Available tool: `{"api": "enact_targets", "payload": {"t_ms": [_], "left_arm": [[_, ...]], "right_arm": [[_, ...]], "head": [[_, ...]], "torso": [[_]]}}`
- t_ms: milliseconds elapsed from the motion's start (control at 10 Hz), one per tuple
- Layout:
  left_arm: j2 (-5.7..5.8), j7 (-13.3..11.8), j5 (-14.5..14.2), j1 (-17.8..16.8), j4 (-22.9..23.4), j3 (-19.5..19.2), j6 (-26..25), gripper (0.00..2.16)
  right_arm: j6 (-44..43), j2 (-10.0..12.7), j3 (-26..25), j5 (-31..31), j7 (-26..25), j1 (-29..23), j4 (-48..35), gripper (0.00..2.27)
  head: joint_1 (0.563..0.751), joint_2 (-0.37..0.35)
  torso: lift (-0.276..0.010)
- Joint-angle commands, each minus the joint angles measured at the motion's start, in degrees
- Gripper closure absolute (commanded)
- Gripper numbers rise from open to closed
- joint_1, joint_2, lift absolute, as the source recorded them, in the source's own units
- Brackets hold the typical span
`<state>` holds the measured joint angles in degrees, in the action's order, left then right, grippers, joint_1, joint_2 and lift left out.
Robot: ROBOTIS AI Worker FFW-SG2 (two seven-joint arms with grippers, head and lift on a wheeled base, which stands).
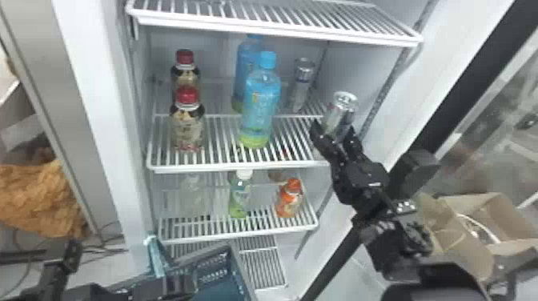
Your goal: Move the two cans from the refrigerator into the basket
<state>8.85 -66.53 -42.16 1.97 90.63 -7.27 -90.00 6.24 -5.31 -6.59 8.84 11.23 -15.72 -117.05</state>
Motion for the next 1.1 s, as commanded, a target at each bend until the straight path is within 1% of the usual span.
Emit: {"api": "enact_targets", "payload": {"t_ms": [0,300,500,700,800,900,1000], "left_arm": [[-0.06,0.00,0.00,0.00,0.00,-0.16,-0.03,1.19],[-0.14,0.00,0.00,0.00,0.00,-0.16,-0.03,1.19],[-0.14,0.00,0.00,0.14,0.00,-0.38,-0.03,1.19],[-0.14,0.00,0.00,0.28,0.00,-0.50,-0.03,1.19],[-0.14,0.00,0.00,0.28,0.00,-0.61,-0.03,1.19],[-0.14,0.00,0.00,0.42,0.00,-0.84,-0.03,1.19],[-0.14,0.00,0.00,0.42,0.00,-0.84,-0.03,1.19]], "right_arm": [[1.92,-0.31,-0.61,1.32,0.02,-3.68,-4.09,1.28],[5.99,-1.46,-0.73,4.52,0.02,-10.71,-12.25,1.28],[8.38,-1.72,-0.73,6.24,0.37,-15.49,-16.61,1.28],[11.48,-1.98,-1.75,7.61,2.57,-19.57,-19.84,1.28],[14.29,-1.98,-2.44,7.61,3.88,-22.24,-23.08,1.28],[15.13,-1.98,-2.55,8.07,4.59,-24.63,-25.47,1.28],[17.10,-1.98,-2.55,8.64,5.55,-26.04,-26.31,1.28]], "head": [[0.695,-0.265],[0.695,-0.270],[0.695,-0.266],[0.695,-0.256],[0.695,-0.251],[0.695,-0.250],[0.695,-0.246]], "torso": [[-0.025],[-0.025],[-0.025],[-0.025],[-0.025],[-0.025],[-0.025]]}}
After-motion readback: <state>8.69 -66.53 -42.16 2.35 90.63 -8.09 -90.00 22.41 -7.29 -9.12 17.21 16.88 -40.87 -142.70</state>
